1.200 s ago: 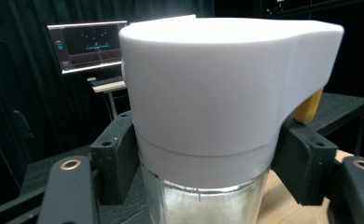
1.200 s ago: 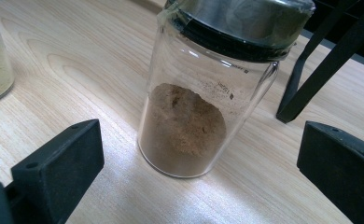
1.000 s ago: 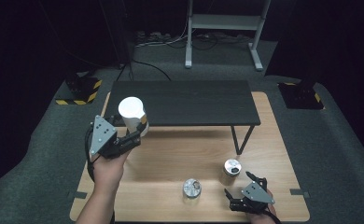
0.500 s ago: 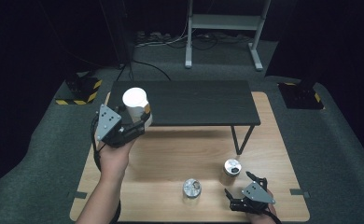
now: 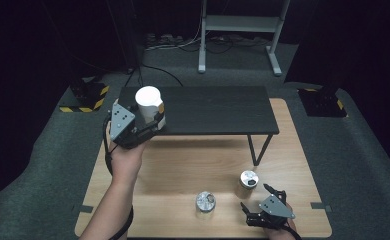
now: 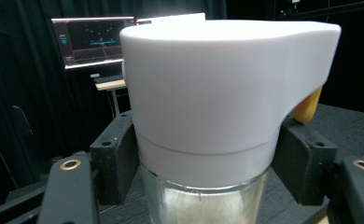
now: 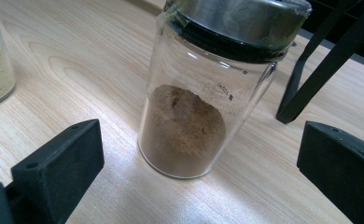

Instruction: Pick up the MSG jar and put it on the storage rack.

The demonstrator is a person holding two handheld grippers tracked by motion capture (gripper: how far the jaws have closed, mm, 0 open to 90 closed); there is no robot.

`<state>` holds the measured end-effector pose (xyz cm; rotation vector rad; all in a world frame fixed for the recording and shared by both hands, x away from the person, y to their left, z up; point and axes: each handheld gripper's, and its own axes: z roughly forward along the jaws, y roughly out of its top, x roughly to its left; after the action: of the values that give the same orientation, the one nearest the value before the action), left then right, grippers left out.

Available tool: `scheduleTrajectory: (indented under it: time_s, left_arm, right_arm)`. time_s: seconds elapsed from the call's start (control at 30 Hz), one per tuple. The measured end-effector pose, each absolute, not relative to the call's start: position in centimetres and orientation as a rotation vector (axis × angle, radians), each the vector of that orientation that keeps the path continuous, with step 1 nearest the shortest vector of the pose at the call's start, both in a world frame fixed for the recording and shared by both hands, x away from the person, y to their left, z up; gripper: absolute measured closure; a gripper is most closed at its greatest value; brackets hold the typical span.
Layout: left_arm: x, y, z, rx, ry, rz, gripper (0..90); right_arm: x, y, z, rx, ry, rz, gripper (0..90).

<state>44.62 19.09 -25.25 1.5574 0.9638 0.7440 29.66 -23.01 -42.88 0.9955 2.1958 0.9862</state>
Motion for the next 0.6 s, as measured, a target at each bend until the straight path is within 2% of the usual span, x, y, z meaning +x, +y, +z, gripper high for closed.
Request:
scheduleTrajectory:
  time_s: [0.6]
  left_arm:
    - [46.1,18.4,-26.0,1.569,0.996,0.736,30.6]
  right_arm:
    - [29.6,-23.1,-42.9,0.996,2.194,0.993,0.0]
